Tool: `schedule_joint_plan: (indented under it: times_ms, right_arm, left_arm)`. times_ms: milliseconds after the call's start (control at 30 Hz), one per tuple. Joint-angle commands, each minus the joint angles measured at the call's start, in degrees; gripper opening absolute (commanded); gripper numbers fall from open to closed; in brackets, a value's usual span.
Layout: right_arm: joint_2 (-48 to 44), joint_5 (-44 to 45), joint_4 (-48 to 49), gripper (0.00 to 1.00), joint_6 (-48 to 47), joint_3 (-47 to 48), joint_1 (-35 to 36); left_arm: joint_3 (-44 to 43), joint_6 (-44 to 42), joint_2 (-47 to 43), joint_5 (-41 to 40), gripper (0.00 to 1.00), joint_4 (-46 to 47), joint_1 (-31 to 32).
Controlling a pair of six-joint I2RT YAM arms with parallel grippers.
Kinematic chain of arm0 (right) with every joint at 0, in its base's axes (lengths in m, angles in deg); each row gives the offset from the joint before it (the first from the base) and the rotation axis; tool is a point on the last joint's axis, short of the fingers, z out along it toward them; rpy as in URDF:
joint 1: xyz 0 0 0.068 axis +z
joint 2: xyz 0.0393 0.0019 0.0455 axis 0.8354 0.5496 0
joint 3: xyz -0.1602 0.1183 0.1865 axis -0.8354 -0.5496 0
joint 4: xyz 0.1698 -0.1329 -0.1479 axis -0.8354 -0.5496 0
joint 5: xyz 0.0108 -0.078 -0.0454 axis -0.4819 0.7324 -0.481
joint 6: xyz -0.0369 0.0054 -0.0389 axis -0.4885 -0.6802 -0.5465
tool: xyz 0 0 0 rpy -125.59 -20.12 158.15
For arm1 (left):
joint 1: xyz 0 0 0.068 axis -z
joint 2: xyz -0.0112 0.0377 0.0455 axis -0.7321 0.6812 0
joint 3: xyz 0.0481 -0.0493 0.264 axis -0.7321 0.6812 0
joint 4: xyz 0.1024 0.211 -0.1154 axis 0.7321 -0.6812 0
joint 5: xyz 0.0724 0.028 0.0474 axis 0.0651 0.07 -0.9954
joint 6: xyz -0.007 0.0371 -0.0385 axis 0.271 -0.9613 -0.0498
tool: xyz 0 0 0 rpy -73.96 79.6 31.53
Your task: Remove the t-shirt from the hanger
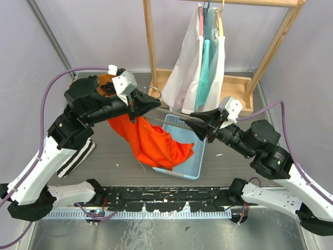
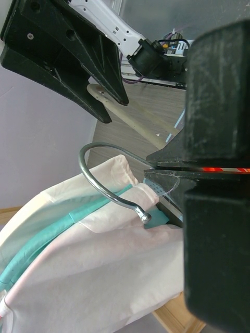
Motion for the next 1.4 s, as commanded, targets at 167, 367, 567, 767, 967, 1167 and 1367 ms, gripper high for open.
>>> schedule_joint_plan:
  times_ms: [167, 367, 567, 767, 967, 1167, 1367]
  right_arm:
    - [0.2, -3.1, 1.8, 0.29, 0.9, -0.3, -0.2]
    - [0.4, -4.9, 1.9, 0.21, 0.7, -0.3, -0.2]
    - [0.1, -5.5, 2.1, 0.09, 0.7, -0.8, -0.2]
    - [-0.3, -5.1, 2.7, 0.01, 1.5, -1.1, -0.2]
    - [-0.2, -1.3, 3.3, 0.01, 3.9, -0.8, -0.2]
    - [-0.2, 1.3, 4.2, 0.01, 5.5, -0.6, -0.2]
    - [-0.4, 3.8, 5.2, 0.01, 6.3, -1.0, -0.2]
  left_arm:
    - [-0.7, -0.5, 0.2, 0.3, 0.0, 3.4, -0.3]
    - [-0.4, -1.3, 0.3, 1.2, 0.0, 3.4, -0.3]
    - [-0.7, -1.4, 0.6, 1.2, 0.0, 3.2, -0.5]
    - [-0.7, -0.4, 1.1, -0.2, 0.11, 3.6, -0.6]
    - [0.4, 1.7, 0.4, -6.4, 0.66, 4.7, -0.6]
    - [1.3, 2.7, -1.4, -11.2, 0.75, 4.6, -0.6]
    - [4.9, 4.3, -6.1, -16.6, 0.77, 6.0, -0.6]
